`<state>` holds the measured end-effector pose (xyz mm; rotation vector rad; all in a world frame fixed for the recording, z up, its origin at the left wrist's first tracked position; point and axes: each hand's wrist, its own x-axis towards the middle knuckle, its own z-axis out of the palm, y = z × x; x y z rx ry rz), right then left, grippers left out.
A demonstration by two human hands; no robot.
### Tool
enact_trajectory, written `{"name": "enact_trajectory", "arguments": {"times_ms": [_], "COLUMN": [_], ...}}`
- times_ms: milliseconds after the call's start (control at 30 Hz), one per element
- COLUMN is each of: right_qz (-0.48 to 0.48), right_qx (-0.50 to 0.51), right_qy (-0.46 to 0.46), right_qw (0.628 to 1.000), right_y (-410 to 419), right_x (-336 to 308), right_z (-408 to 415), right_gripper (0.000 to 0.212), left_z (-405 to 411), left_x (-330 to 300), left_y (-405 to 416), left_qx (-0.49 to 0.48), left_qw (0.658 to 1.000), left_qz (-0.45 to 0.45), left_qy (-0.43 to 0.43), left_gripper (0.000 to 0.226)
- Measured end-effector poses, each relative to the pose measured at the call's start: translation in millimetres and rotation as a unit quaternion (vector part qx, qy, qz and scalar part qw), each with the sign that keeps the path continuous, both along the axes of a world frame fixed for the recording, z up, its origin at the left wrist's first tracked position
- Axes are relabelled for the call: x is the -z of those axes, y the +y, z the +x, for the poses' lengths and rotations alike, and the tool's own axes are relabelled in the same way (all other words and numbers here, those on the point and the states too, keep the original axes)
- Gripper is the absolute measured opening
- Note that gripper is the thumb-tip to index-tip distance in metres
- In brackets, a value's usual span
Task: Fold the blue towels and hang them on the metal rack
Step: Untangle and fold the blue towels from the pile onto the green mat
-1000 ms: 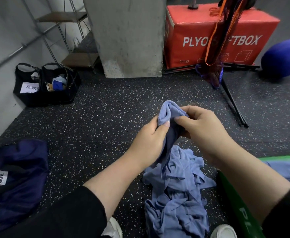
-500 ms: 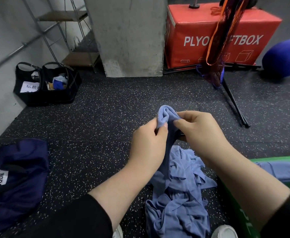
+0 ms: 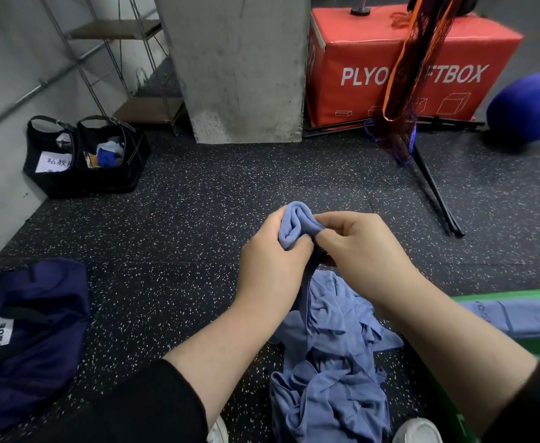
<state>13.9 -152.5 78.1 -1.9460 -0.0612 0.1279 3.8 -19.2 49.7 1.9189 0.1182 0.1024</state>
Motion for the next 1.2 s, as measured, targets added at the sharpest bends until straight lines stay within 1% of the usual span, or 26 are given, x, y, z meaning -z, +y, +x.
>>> {"name": "enact_trajectory", "arguments": {"times_ms": [133,233,333,433,500,600,667,700,733,767,800,833,867,900,933,967,1000,1067,1133,1200], "right_qz": [-0.019,-0.032,-0.046,-0.045,-0.049,-0.045,-0.048,-0.049,-0.048,-0.052,-0.063,-0.073,-0.073,-0.064,-0.051,-0.039,-0.027,-0.013,-0.029,-0.073], "right_qx": [-0.010,-0.009,0.003,-0.023,-0.034,-0.029,-0.023,-0.022,-0.024,-0.029,-0.037,-0.049,-0.062,-0.070,-0.069,-0.062,-0.047,-0.009,0.023,0.042], "right_qy": [0.015,0.021,0.014,0.013,0.007,-0.002,-0.008,-0.011,-0.013,-0.012,-0.010,-0.010,-0.010,-0.006,-0.005,-0.012,-0.025,-0.034,-0.033,-0.056], "right_qw": [1.000,0.999,0.999,0.999,0.998,0.999,0.999,0.998,0.998,0.998,0.997,0.996,0.995,0.995,0.996,0.997,0.998,0.999,0.999,0.995], "right_y": [-3.3,-5.3,-6.1,-2.3,0.5,2.7,3.0,3.0,3.2,4.1,5.1,6.3,7.3,8.3,8.8,8.8,8.8,8.3,5.1,-0.1], "right_x": [-1.8,-0.4,1.5,4.8,5.9,3.7,3.2,3.7,4.9,5.3,5.7,5.4,5.2,4.1,4.2,4.7,6.0,8.9,13.8,14.6], "right_z": [-1.3,0.3,2.1,1.1,-0.6,-3.5,-3.0,-2.3,-1.7,-1.8,-2.2,-2.8,-3.5,-4.5,-4.8,-5.1,-4.7,-2.4,1.2,5.1], "right_gripper": [0.032,0.035,0.036,0.028,0.025,0.030,0.027,0.025,0.024,0.023,0.023,0.021,0.020,0.018,0.018,0.017,0.015,0.006,0.020,0.024], "left_z": [0.1,6.5,11.4,11.8,9.1,4.6,2.9,2.7,3.3,3.7,3.6,3.8,4.0,3.9,2.7,1.8,2.6,5.7,8.9,10.2], "left_x": [3.1,6.1,10.1,12.1,10.2,5.6,4.0,4.9,7.6,8.9,9.2,9.8,10.9,10.8,9.0,5.3,3.6,1.7,-1.2,-0.9], "left_y": [0.5,4.5,8.1,7.3,3.5,-3.0,-6.4,-8.2,-9.9,-10.9,-11.5,-11.6,-11.4,-10.5,-10.5,-10.5,-10.4,-8.2,-3.0,3.5], "left_qx": [-0.018,-0.046,-0.078,-0.074,-0.057,-0.014,0.017,0.031,0.042,0.053,0.058,0.058,0.058,0.060,0.066,0.078,0.095,0.124,0.160,0.168], "left_qw": [1.000,0.999,0.996,0.996,0.998,0.999,0.999,0.999,0.999,0.997,0.993,0.983,0.968,0.952,0.938,0.927,0.916,0.896,0.877,0.880], "left_qz": [0.004,0.022,0.031,0.039,0.035,0.040,0.036,0.028,0.008,-0.027,-0.082,-0.150,-0.220,-0.277,-0.320,-0.346,-0.367,-0.403,-0.428,-0.414], "left_qy": [0.011,0.013,0.000,0.009,0.012,0.008,0.010,0.015,0.026,0.043,0.061,0.087,0.110,0.119,0.119,0.124,0.130,0.139,0.147,0.163], "left_gripper": [0.029,0.008,0.027,0.037,0.032,0.027,0.029,0.033,0.043,0.060,0.080,0.095,0.103,0.102,0.095,0.087,0.083,0.091,0.094,0.087]}}
